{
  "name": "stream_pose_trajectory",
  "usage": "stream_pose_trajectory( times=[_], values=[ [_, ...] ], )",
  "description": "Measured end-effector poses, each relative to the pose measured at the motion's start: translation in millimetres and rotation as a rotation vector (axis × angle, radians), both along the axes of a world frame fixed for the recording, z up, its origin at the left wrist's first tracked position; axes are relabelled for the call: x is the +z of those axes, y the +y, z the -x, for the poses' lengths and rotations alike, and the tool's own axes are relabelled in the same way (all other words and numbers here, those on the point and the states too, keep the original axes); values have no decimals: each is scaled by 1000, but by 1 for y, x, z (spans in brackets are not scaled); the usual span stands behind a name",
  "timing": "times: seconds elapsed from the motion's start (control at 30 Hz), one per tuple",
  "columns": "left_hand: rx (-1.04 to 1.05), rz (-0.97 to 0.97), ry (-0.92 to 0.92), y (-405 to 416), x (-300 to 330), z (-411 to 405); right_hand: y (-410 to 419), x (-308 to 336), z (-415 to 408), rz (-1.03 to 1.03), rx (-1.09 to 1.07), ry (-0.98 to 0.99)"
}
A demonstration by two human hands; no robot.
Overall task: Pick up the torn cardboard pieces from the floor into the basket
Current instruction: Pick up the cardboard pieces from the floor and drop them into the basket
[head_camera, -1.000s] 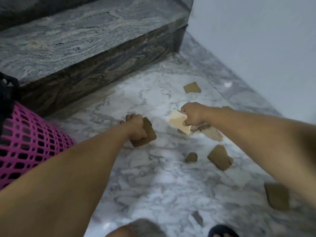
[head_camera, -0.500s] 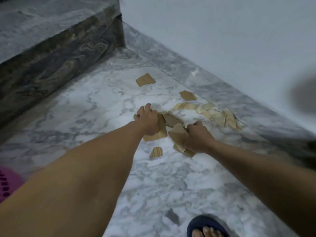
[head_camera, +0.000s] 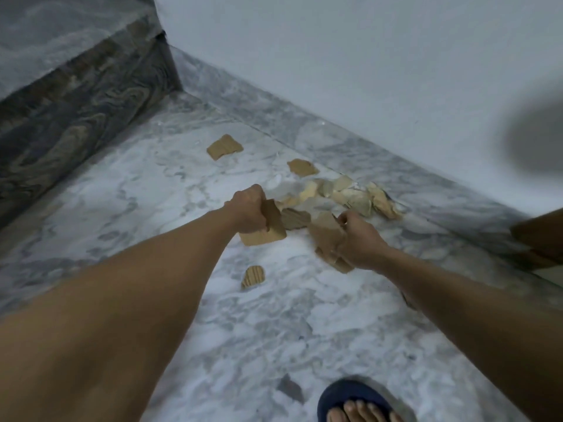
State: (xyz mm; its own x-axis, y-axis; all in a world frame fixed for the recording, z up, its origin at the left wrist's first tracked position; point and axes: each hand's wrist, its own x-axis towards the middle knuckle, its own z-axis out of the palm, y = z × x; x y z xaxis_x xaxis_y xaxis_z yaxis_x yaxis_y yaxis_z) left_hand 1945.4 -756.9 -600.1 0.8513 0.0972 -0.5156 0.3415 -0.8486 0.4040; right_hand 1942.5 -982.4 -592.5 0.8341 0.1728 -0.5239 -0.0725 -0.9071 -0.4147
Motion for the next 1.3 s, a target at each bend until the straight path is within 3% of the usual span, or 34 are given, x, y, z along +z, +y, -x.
stream_pose_trajectory(
  times=[0.23, 0.4, 0.57, 0.8, 1.1, 1.3],
  values=[
    [-241, -52, -27, -50, -3, -17, -74, 19, -5, 154, -83, -24],
    [-182, -274, 38, -74, -19, -10, -118, 2, 4, 324, -57, 18],
    [-177, -374, 48, -80, -20, -11, -136, -9, 15, 365, -206, 81],
    [-70, -227, -14, -79, -22, 2, -120, -17, 17, 363, -445, 109],
    [-66, 40, 44, -55, 13, 3, -108, 15, -24, 100, -228, -96],
    [-149, -63, 189, -23, 37, 16, -69, 28, -59, 20, -51, -167]
  ],
)
